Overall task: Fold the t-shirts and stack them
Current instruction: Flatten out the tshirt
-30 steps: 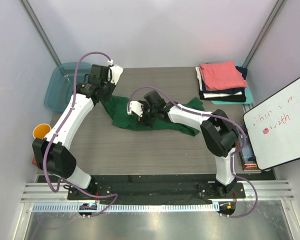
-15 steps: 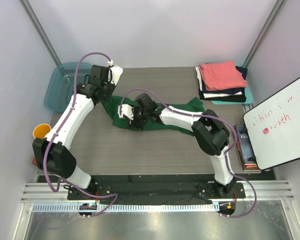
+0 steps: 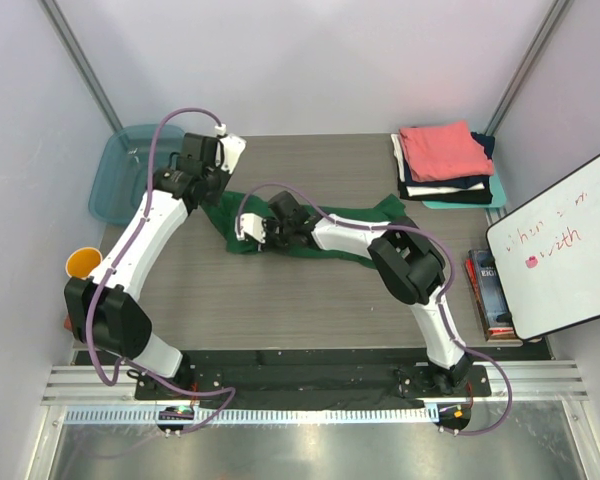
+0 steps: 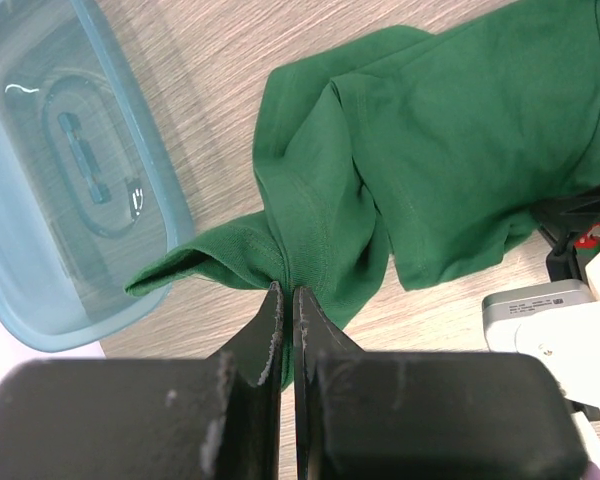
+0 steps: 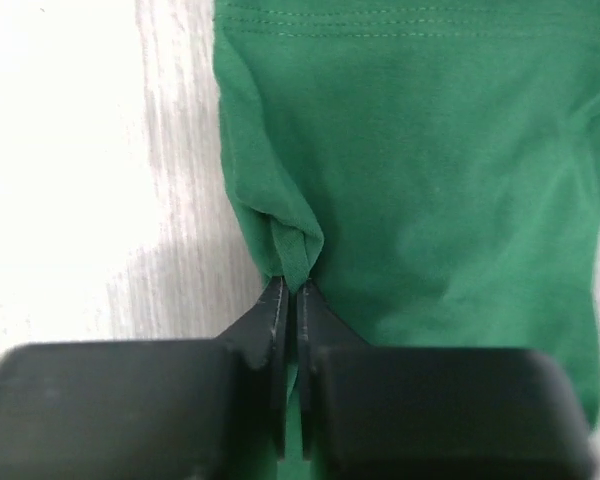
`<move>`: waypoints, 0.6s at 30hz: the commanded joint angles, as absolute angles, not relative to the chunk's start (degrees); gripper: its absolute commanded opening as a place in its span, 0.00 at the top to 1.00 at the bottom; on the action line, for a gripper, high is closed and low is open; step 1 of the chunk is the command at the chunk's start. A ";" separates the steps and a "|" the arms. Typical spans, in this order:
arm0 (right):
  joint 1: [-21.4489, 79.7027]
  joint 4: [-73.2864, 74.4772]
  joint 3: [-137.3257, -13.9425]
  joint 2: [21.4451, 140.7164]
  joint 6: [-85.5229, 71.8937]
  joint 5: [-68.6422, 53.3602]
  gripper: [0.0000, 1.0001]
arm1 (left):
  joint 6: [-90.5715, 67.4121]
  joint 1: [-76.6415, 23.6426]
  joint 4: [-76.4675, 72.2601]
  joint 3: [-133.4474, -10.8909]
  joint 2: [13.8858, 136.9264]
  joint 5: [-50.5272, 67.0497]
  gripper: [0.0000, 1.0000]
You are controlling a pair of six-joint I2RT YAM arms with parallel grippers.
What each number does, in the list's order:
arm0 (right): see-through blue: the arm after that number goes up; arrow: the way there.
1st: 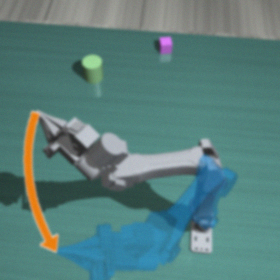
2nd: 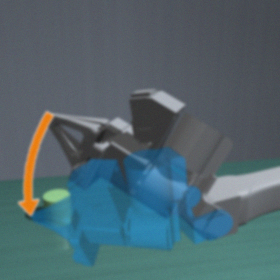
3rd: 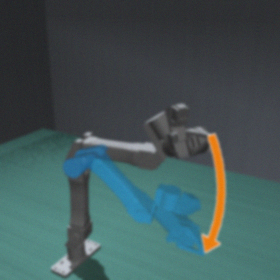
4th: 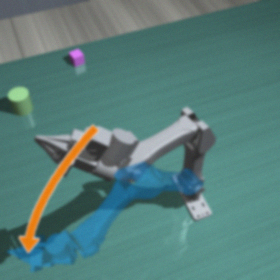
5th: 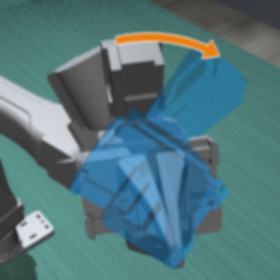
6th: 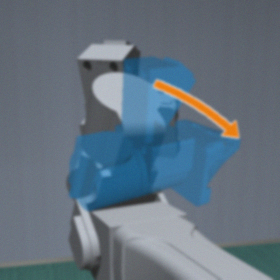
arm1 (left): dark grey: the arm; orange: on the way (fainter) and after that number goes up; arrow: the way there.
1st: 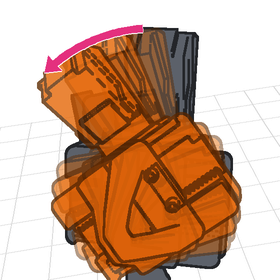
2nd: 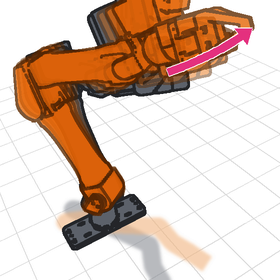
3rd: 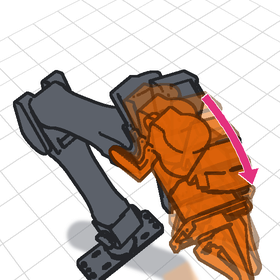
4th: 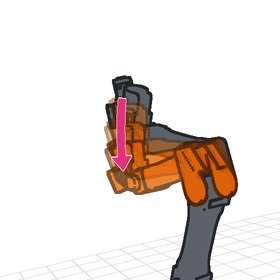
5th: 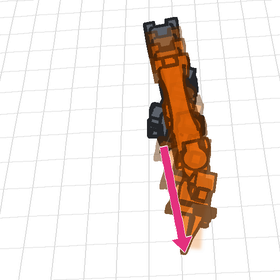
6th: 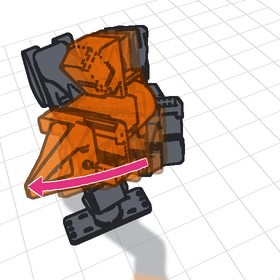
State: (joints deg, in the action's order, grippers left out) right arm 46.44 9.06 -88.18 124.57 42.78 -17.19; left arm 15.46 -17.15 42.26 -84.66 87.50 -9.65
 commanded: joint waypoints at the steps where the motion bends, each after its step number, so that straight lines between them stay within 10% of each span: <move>1: 46.41 6.15 -90.09 122.97 44.46 -11.97 0.99 | 16.26 -16.53 40.34 -84.11 84.73 -10.02 1.00; 18: 36.13 5.19 -82.10 95.55 53.26 14.67 0.99 | 16.79 -12.74 36.04 -85.60 88.77 -15.64 1.00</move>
